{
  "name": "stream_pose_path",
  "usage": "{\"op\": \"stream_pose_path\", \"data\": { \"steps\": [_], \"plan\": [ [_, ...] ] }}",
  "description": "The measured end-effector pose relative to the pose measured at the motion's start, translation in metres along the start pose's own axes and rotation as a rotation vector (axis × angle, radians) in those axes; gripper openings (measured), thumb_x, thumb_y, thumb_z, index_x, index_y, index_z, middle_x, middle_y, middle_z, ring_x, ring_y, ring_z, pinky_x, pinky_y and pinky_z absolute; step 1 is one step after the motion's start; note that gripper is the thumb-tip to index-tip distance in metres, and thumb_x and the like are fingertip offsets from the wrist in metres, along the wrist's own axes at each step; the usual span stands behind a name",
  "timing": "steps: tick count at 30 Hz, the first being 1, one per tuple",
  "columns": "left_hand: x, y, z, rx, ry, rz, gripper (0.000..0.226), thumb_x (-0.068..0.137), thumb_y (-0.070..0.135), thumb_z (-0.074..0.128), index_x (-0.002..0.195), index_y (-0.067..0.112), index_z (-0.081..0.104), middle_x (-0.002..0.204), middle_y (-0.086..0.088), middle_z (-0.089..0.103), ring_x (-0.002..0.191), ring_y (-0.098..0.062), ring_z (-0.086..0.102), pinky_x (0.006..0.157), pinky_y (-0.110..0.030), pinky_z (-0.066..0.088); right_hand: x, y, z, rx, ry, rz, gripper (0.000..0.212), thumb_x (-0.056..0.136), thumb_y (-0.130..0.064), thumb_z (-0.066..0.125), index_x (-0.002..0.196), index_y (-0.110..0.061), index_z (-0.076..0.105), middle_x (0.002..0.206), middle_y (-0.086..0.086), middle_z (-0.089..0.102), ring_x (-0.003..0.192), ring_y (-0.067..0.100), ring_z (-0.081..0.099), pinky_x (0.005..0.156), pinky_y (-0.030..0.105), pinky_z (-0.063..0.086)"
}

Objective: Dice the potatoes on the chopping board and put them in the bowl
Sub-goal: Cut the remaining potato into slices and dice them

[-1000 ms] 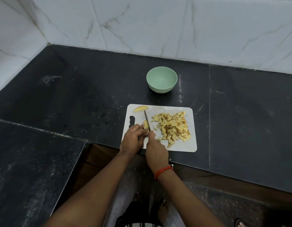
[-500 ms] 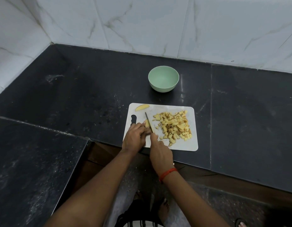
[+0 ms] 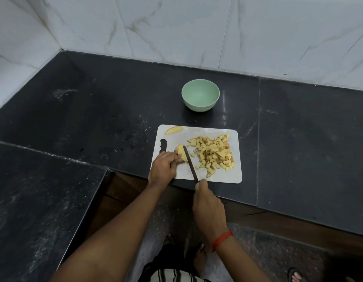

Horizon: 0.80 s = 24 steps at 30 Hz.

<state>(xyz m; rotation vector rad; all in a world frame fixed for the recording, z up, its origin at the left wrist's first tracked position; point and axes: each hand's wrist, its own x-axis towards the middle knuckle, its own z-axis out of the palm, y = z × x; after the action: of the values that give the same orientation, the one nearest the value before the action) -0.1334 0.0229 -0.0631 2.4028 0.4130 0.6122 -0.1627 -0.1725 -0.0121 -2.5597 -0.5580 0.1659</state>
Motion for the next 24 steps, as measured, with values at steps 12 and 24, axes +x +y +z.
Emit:
{"op": "stream_pose_path", "data": {
  "steps": [12,24],
  "plan": [
    [0.001,0.000,-0.002,0.023,0.012,-0.001,0.016,0.088,-0.001,0.070,0.093,0.011,0.079,0.092,0.002,0.078,0.076,-0.018,0.060,0.070,-0.029,0.050,0.069,-0.031,0.021,-0.009,-0.083,-0.040,0.034,0.105,-0.016,0.039,0.139,-0.013,0.033,0.090,0.012,0.069,0.077,0.034,0.068,0.057,0.033,0.037],
    [0.001,-0.001,-0.002,0.050,0.000,0.043,0.014,0.091,0.000,0.066,0.080,0.008,0.071,0.079,-0.002,0.072,0.070,-0.013,0.046,0.064,-0.025,0.040,0.065,-0.038,0.011,-0.094,-0.163,-0.023,0.041,0.104,-0.010,0.033,0.144,-0.017,0.030,0.101,0.012,0.067,0.087,0.034,0.068,0.061,0.033,0.034]
  ]
}}
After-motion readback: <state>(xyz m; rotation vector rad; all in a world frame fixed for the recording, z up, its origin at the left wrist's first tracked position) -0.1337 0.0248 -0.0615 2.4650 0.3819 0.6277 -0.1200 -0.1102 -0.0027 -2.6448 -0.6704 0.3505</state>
